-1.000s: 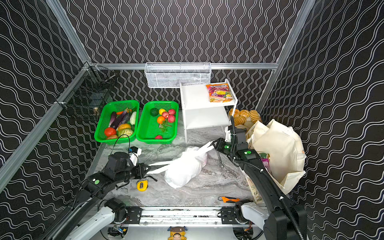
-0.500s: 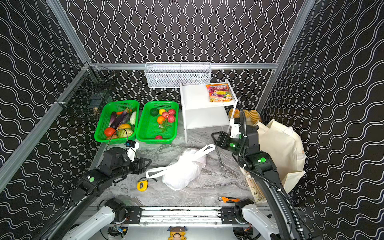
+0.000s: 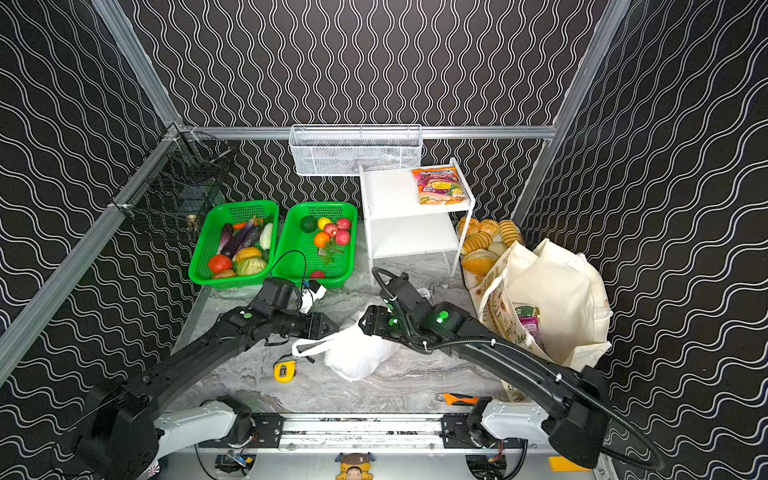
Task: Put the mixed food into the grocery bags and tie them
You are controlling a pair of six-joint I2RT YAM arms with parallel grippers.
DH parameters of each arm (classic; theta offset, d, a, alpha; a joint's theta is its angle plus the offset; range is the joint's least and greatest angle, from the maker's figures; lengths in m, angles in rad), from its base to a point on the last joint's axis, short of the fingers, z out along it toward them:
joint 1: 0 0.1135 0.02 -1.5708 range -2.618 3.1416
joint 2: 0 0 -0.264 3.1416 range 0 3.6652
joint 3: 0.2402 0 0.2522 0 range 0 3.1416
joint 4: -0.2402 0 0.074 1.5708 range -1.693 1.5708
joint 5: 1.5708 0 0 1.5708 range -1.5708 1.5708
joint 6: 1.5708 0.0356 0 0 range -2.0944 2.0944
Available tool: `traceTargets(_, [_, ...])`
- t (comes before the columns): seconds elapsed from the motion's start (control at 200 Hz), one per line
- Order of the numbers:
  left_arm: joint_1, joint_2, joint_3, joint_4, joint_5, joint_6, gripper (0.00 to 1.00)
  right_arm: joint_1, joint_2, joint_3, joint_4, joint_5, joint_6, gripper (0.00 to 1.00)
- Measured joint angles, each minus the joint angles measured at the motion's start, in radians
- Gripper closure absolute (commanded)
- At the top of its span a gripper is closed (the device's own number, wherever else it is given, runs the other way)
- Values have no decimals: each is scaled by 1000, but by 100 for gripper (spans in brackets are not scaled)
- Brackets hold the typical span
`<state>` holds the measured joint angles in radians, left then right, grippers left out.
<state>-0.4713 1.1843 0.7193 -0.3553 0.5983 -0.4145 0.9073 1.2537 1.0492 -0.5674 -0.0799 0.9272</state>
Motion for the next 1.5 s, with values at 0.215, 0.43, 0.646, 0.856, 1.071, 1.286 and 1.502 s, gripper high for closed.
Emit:
traceTargets(0.215, [-59, 23, -117, 151, 87, -97, 57, -14, 112, 20, 37, 72, 40, 16])
traceTargets(0.43, [-223, 50, -224, 420, 71, -306, 56, -95, 175, 68, 25, 97, -18, 16])
traceTargets(0.646, [-269, -24, -204, 512, -54, -371, 53, -36, 216, 185, -108, 170, -117, 13])
traceTargets(0.856, [-271, -267, -182, 304, -315, -343, 56, 11, 310, 233, -190, 246, -188, 11])
traceTargets(1.071, [-270, -501, -193, 33, -580, -338, 54, 11, 420, 274, -172, 264, -327, 11])
traceTargets(1.286, [-270, -472, -127, -104, -686, -277, 52, 8, 494, 326, -160, 221, -426, 54])
traceTargets(1.502, [-270, -412, -95, -130, -705, -218, 52, 7, 384, 322, -173, 246, -527, 88])
